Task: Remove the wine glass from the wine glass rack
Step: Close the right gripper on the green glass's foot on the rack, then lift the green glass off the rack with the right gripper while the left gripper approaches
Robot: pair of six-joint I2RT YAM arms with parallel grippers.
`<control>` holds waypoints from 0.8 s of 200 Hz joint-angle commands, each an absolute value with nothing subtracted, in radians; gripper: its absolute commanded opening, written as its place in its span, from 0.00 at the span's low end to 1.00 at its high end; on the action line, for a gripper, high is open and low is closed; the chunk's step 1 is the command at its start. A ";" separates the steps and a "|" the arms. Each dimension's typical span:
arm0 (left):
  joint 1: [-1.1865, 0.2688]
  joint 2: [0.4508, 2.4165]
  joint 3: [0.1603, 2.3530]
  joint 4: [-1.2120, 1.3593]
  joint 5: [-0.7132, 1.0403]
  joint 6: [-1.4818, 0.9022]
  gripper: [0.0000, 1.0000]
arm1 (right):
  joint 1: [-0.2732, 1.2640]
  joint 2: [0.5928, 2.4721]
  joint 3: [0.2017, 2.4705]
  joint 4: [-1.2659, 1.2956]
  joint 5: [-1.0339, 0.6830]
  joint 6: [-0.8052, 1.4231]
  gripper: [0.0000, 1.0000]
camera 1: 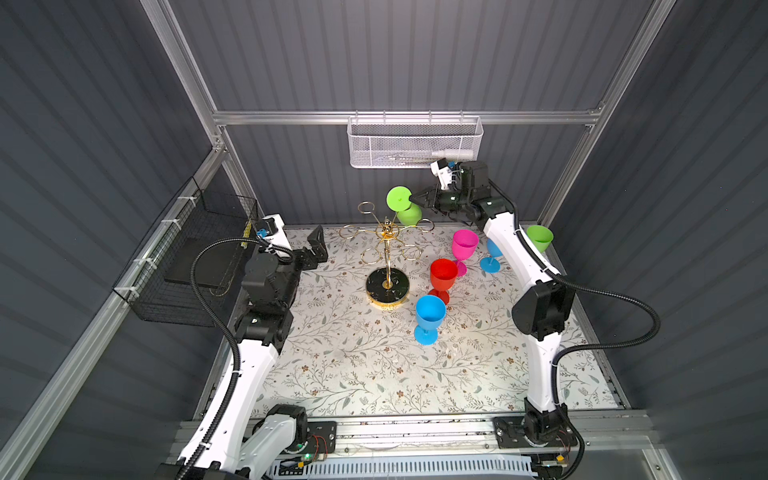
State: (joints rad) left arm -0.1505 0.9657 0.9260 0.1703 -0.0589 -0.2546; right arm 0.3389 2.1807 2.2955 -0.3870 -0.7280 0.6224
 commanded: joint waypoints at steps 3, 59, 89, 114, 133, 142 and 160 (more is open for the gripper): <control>-0.144 0.943 0.927 0.166 -0.051 -0.236 1.00 | 0.333 2.149 2.270 -0.316 -0.787 0.678 0.00; -0.144 0.936 0.927 0.164 -0.048 -0.236 1.00 | 0.333 2.110 2.201 -0.224 -0.833 0.753 0.00; -0.144 0.931 0.927 0.164 -0.046 -0.240 1.00 | 0.333 2.089 2.161 -0.196 -0.847 0.778 0.00; -0.144 0.928 0.928 0.164 -0.046 -0.240 1.00 | 0.333 2.058 2.109 -0.182 -0.847 0.777 0.00; -0.144 0.928 0.928 0.166 -0.042 -0.242 1.00 | 0.333 2.040 2.075 -0.171 -0.854 0.782 0.00; -0.144 0.928 0.928 0.166 -0.041 -0.244 1.00 | 0.333 2.033 2.064 -0.170 -0.857 0.784 0.00; -0.144 0.925 0.928 0.166 -0.041 -0.245 1.00 | 0.333 2.011 2.028 -0.159 -0.856 0.785 0.00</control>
State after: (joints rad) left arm -0.1505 0.9443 0.9260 0.1635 -0.0528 -0.2550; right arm 0.3347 2.0483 2.0663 -0.2035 -0.8288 0.7795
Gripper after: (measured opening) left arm 0.996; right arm 0.047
